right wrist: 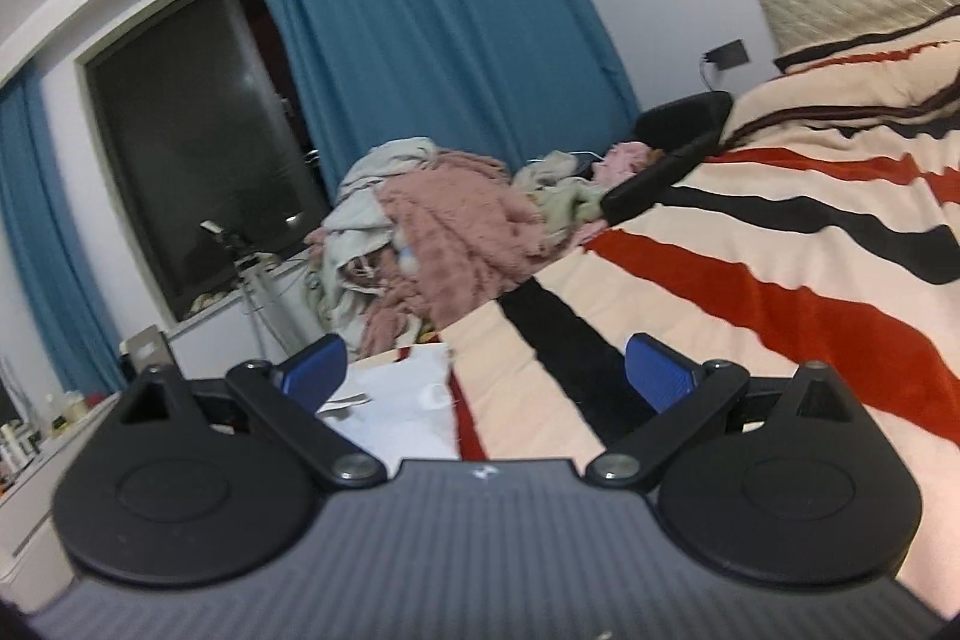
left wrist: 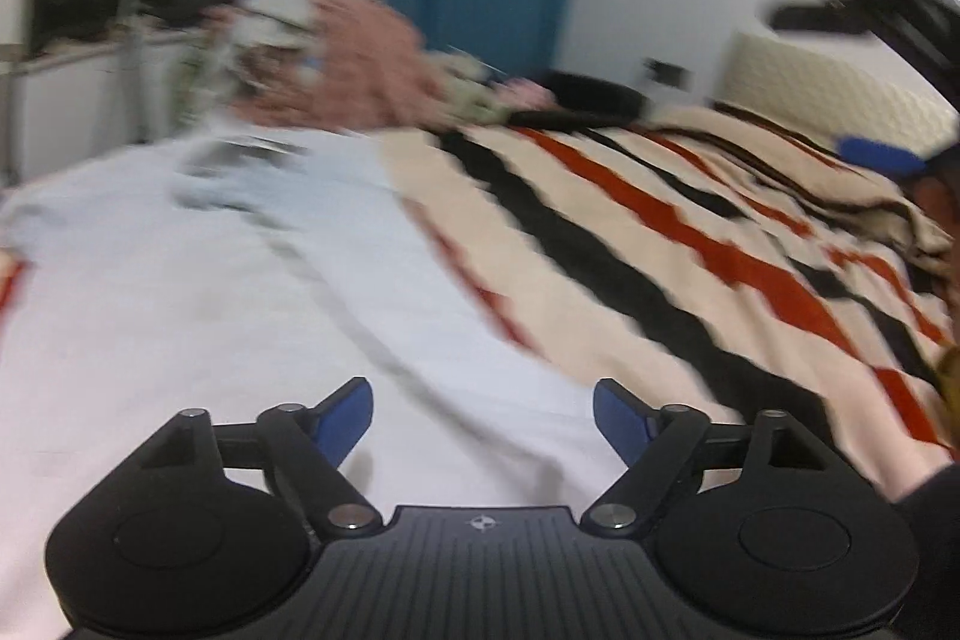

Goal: Fold clothes
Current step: 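Grasp the opposite shirt side with the left gripper, then fold that side over toward the shirt center and open the left gripper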

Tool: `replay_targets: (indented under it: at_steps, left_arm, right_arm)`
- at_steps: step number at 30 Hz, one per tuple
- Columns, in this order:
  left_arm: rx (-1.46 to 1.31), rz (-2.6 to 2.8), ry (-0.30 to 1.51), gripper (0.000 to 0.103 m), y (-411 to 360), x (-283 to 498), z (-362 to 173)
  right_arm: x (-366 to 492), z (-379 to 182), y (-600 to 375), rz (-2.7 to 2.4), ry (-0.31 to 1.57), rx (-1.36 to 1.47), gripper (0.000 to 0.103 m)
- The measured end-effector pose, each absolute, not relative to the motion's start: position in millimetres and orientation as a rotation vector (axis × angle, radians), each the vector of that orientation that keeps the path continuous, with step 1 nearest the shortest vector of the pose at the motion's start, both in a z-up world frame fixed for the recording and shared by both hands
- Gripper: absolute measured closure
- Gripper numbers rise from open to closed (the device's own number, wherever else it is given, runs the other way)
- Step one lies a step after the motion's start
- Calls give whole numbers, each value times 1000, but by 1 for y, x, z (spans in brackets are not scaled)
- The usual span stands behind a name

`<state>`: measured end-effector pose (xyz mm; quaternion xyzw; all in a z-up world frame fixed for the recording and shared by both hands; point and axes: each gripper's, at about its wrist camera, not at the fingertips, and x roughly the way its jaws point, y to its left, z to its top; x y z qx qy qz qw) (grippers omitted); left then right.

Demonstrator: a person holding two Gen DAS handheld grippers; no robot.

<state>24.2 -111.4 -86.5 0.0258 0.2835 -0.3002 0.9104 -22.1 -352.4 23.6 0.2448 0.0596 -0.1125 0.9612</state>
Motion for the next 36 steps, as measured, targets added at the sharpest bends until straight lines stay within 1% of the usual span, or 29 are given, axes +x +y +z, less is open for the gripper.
replay_targets:
  at_steps: [2, 6, 9, 10, 11, 13, 15, 16, 17, 19, 22, 26, 29, 33, 36]
  left_arm:
    - [73, -707, 607, 31, -143, 21, -96]
    - [175, -809, 618, 32, -196, 13, -118]
    - [262, -829, 647, 32, -221, 11, -141]
    - [291, -835, 656, 36, -230, 10, -149]
    - [320, -841, 665, 47, -238, 10, -157]
    - [356, -824, 689, 59, -248, 13, -172]
    - [327, -814, 677, 71, -244, 18, -178]
    - [297, -813, 686, 85, -240, 20, -174]
    - [264, -814, 694, 97, -235, 23, -170]
    - [197, -797, 661, 99, -218, 23, -151]
    - [93, -765, 596, 100, -186, 21, -119]
    - [-123, -694, 584, 100, -124, 21, -76]
    - [-224, -626, 561, 100, -71, 9, -50]
    - [-276, -523, 589, 100, -12, -13, -41]
    - [-240, -450, 671, 100, 11, -24, -58]
  right_arm:
    - [-22, 20, -358, -233, 126, 508, 2]
    - [-25, 18, -362, -231, 122, 515, 2]
    - [-24, 13, -366, -227, 121, 522, 2]
    - [-22, 12, -366, -230, 128, 520, 2]
    - [-20, 9, -367, -234, 140, 519, 2]
    - [-16, 5, -369, -235, 159, 526, 2]
    - [-12, 2, -371, -242, 169, 525, 2]
    - [-11, 1, -370, -249, 170, 518, 2]
    - [-11, 0, -370, -256, 170, 512, 2]
    - [-12, 2, -369, -260, 157, 501, 2]
    - [-19, 7, -362, -257, 108, 469, 2]
    - [-27, 14, -351, -225, 47, 423, 2]
    - [-28, 17, -342, -189, 41, 399, 2]
    - [-23, 18, -328, -141, 73, 377, 2]
    - [-15, 18, -317, -109, 123, 369, 2]
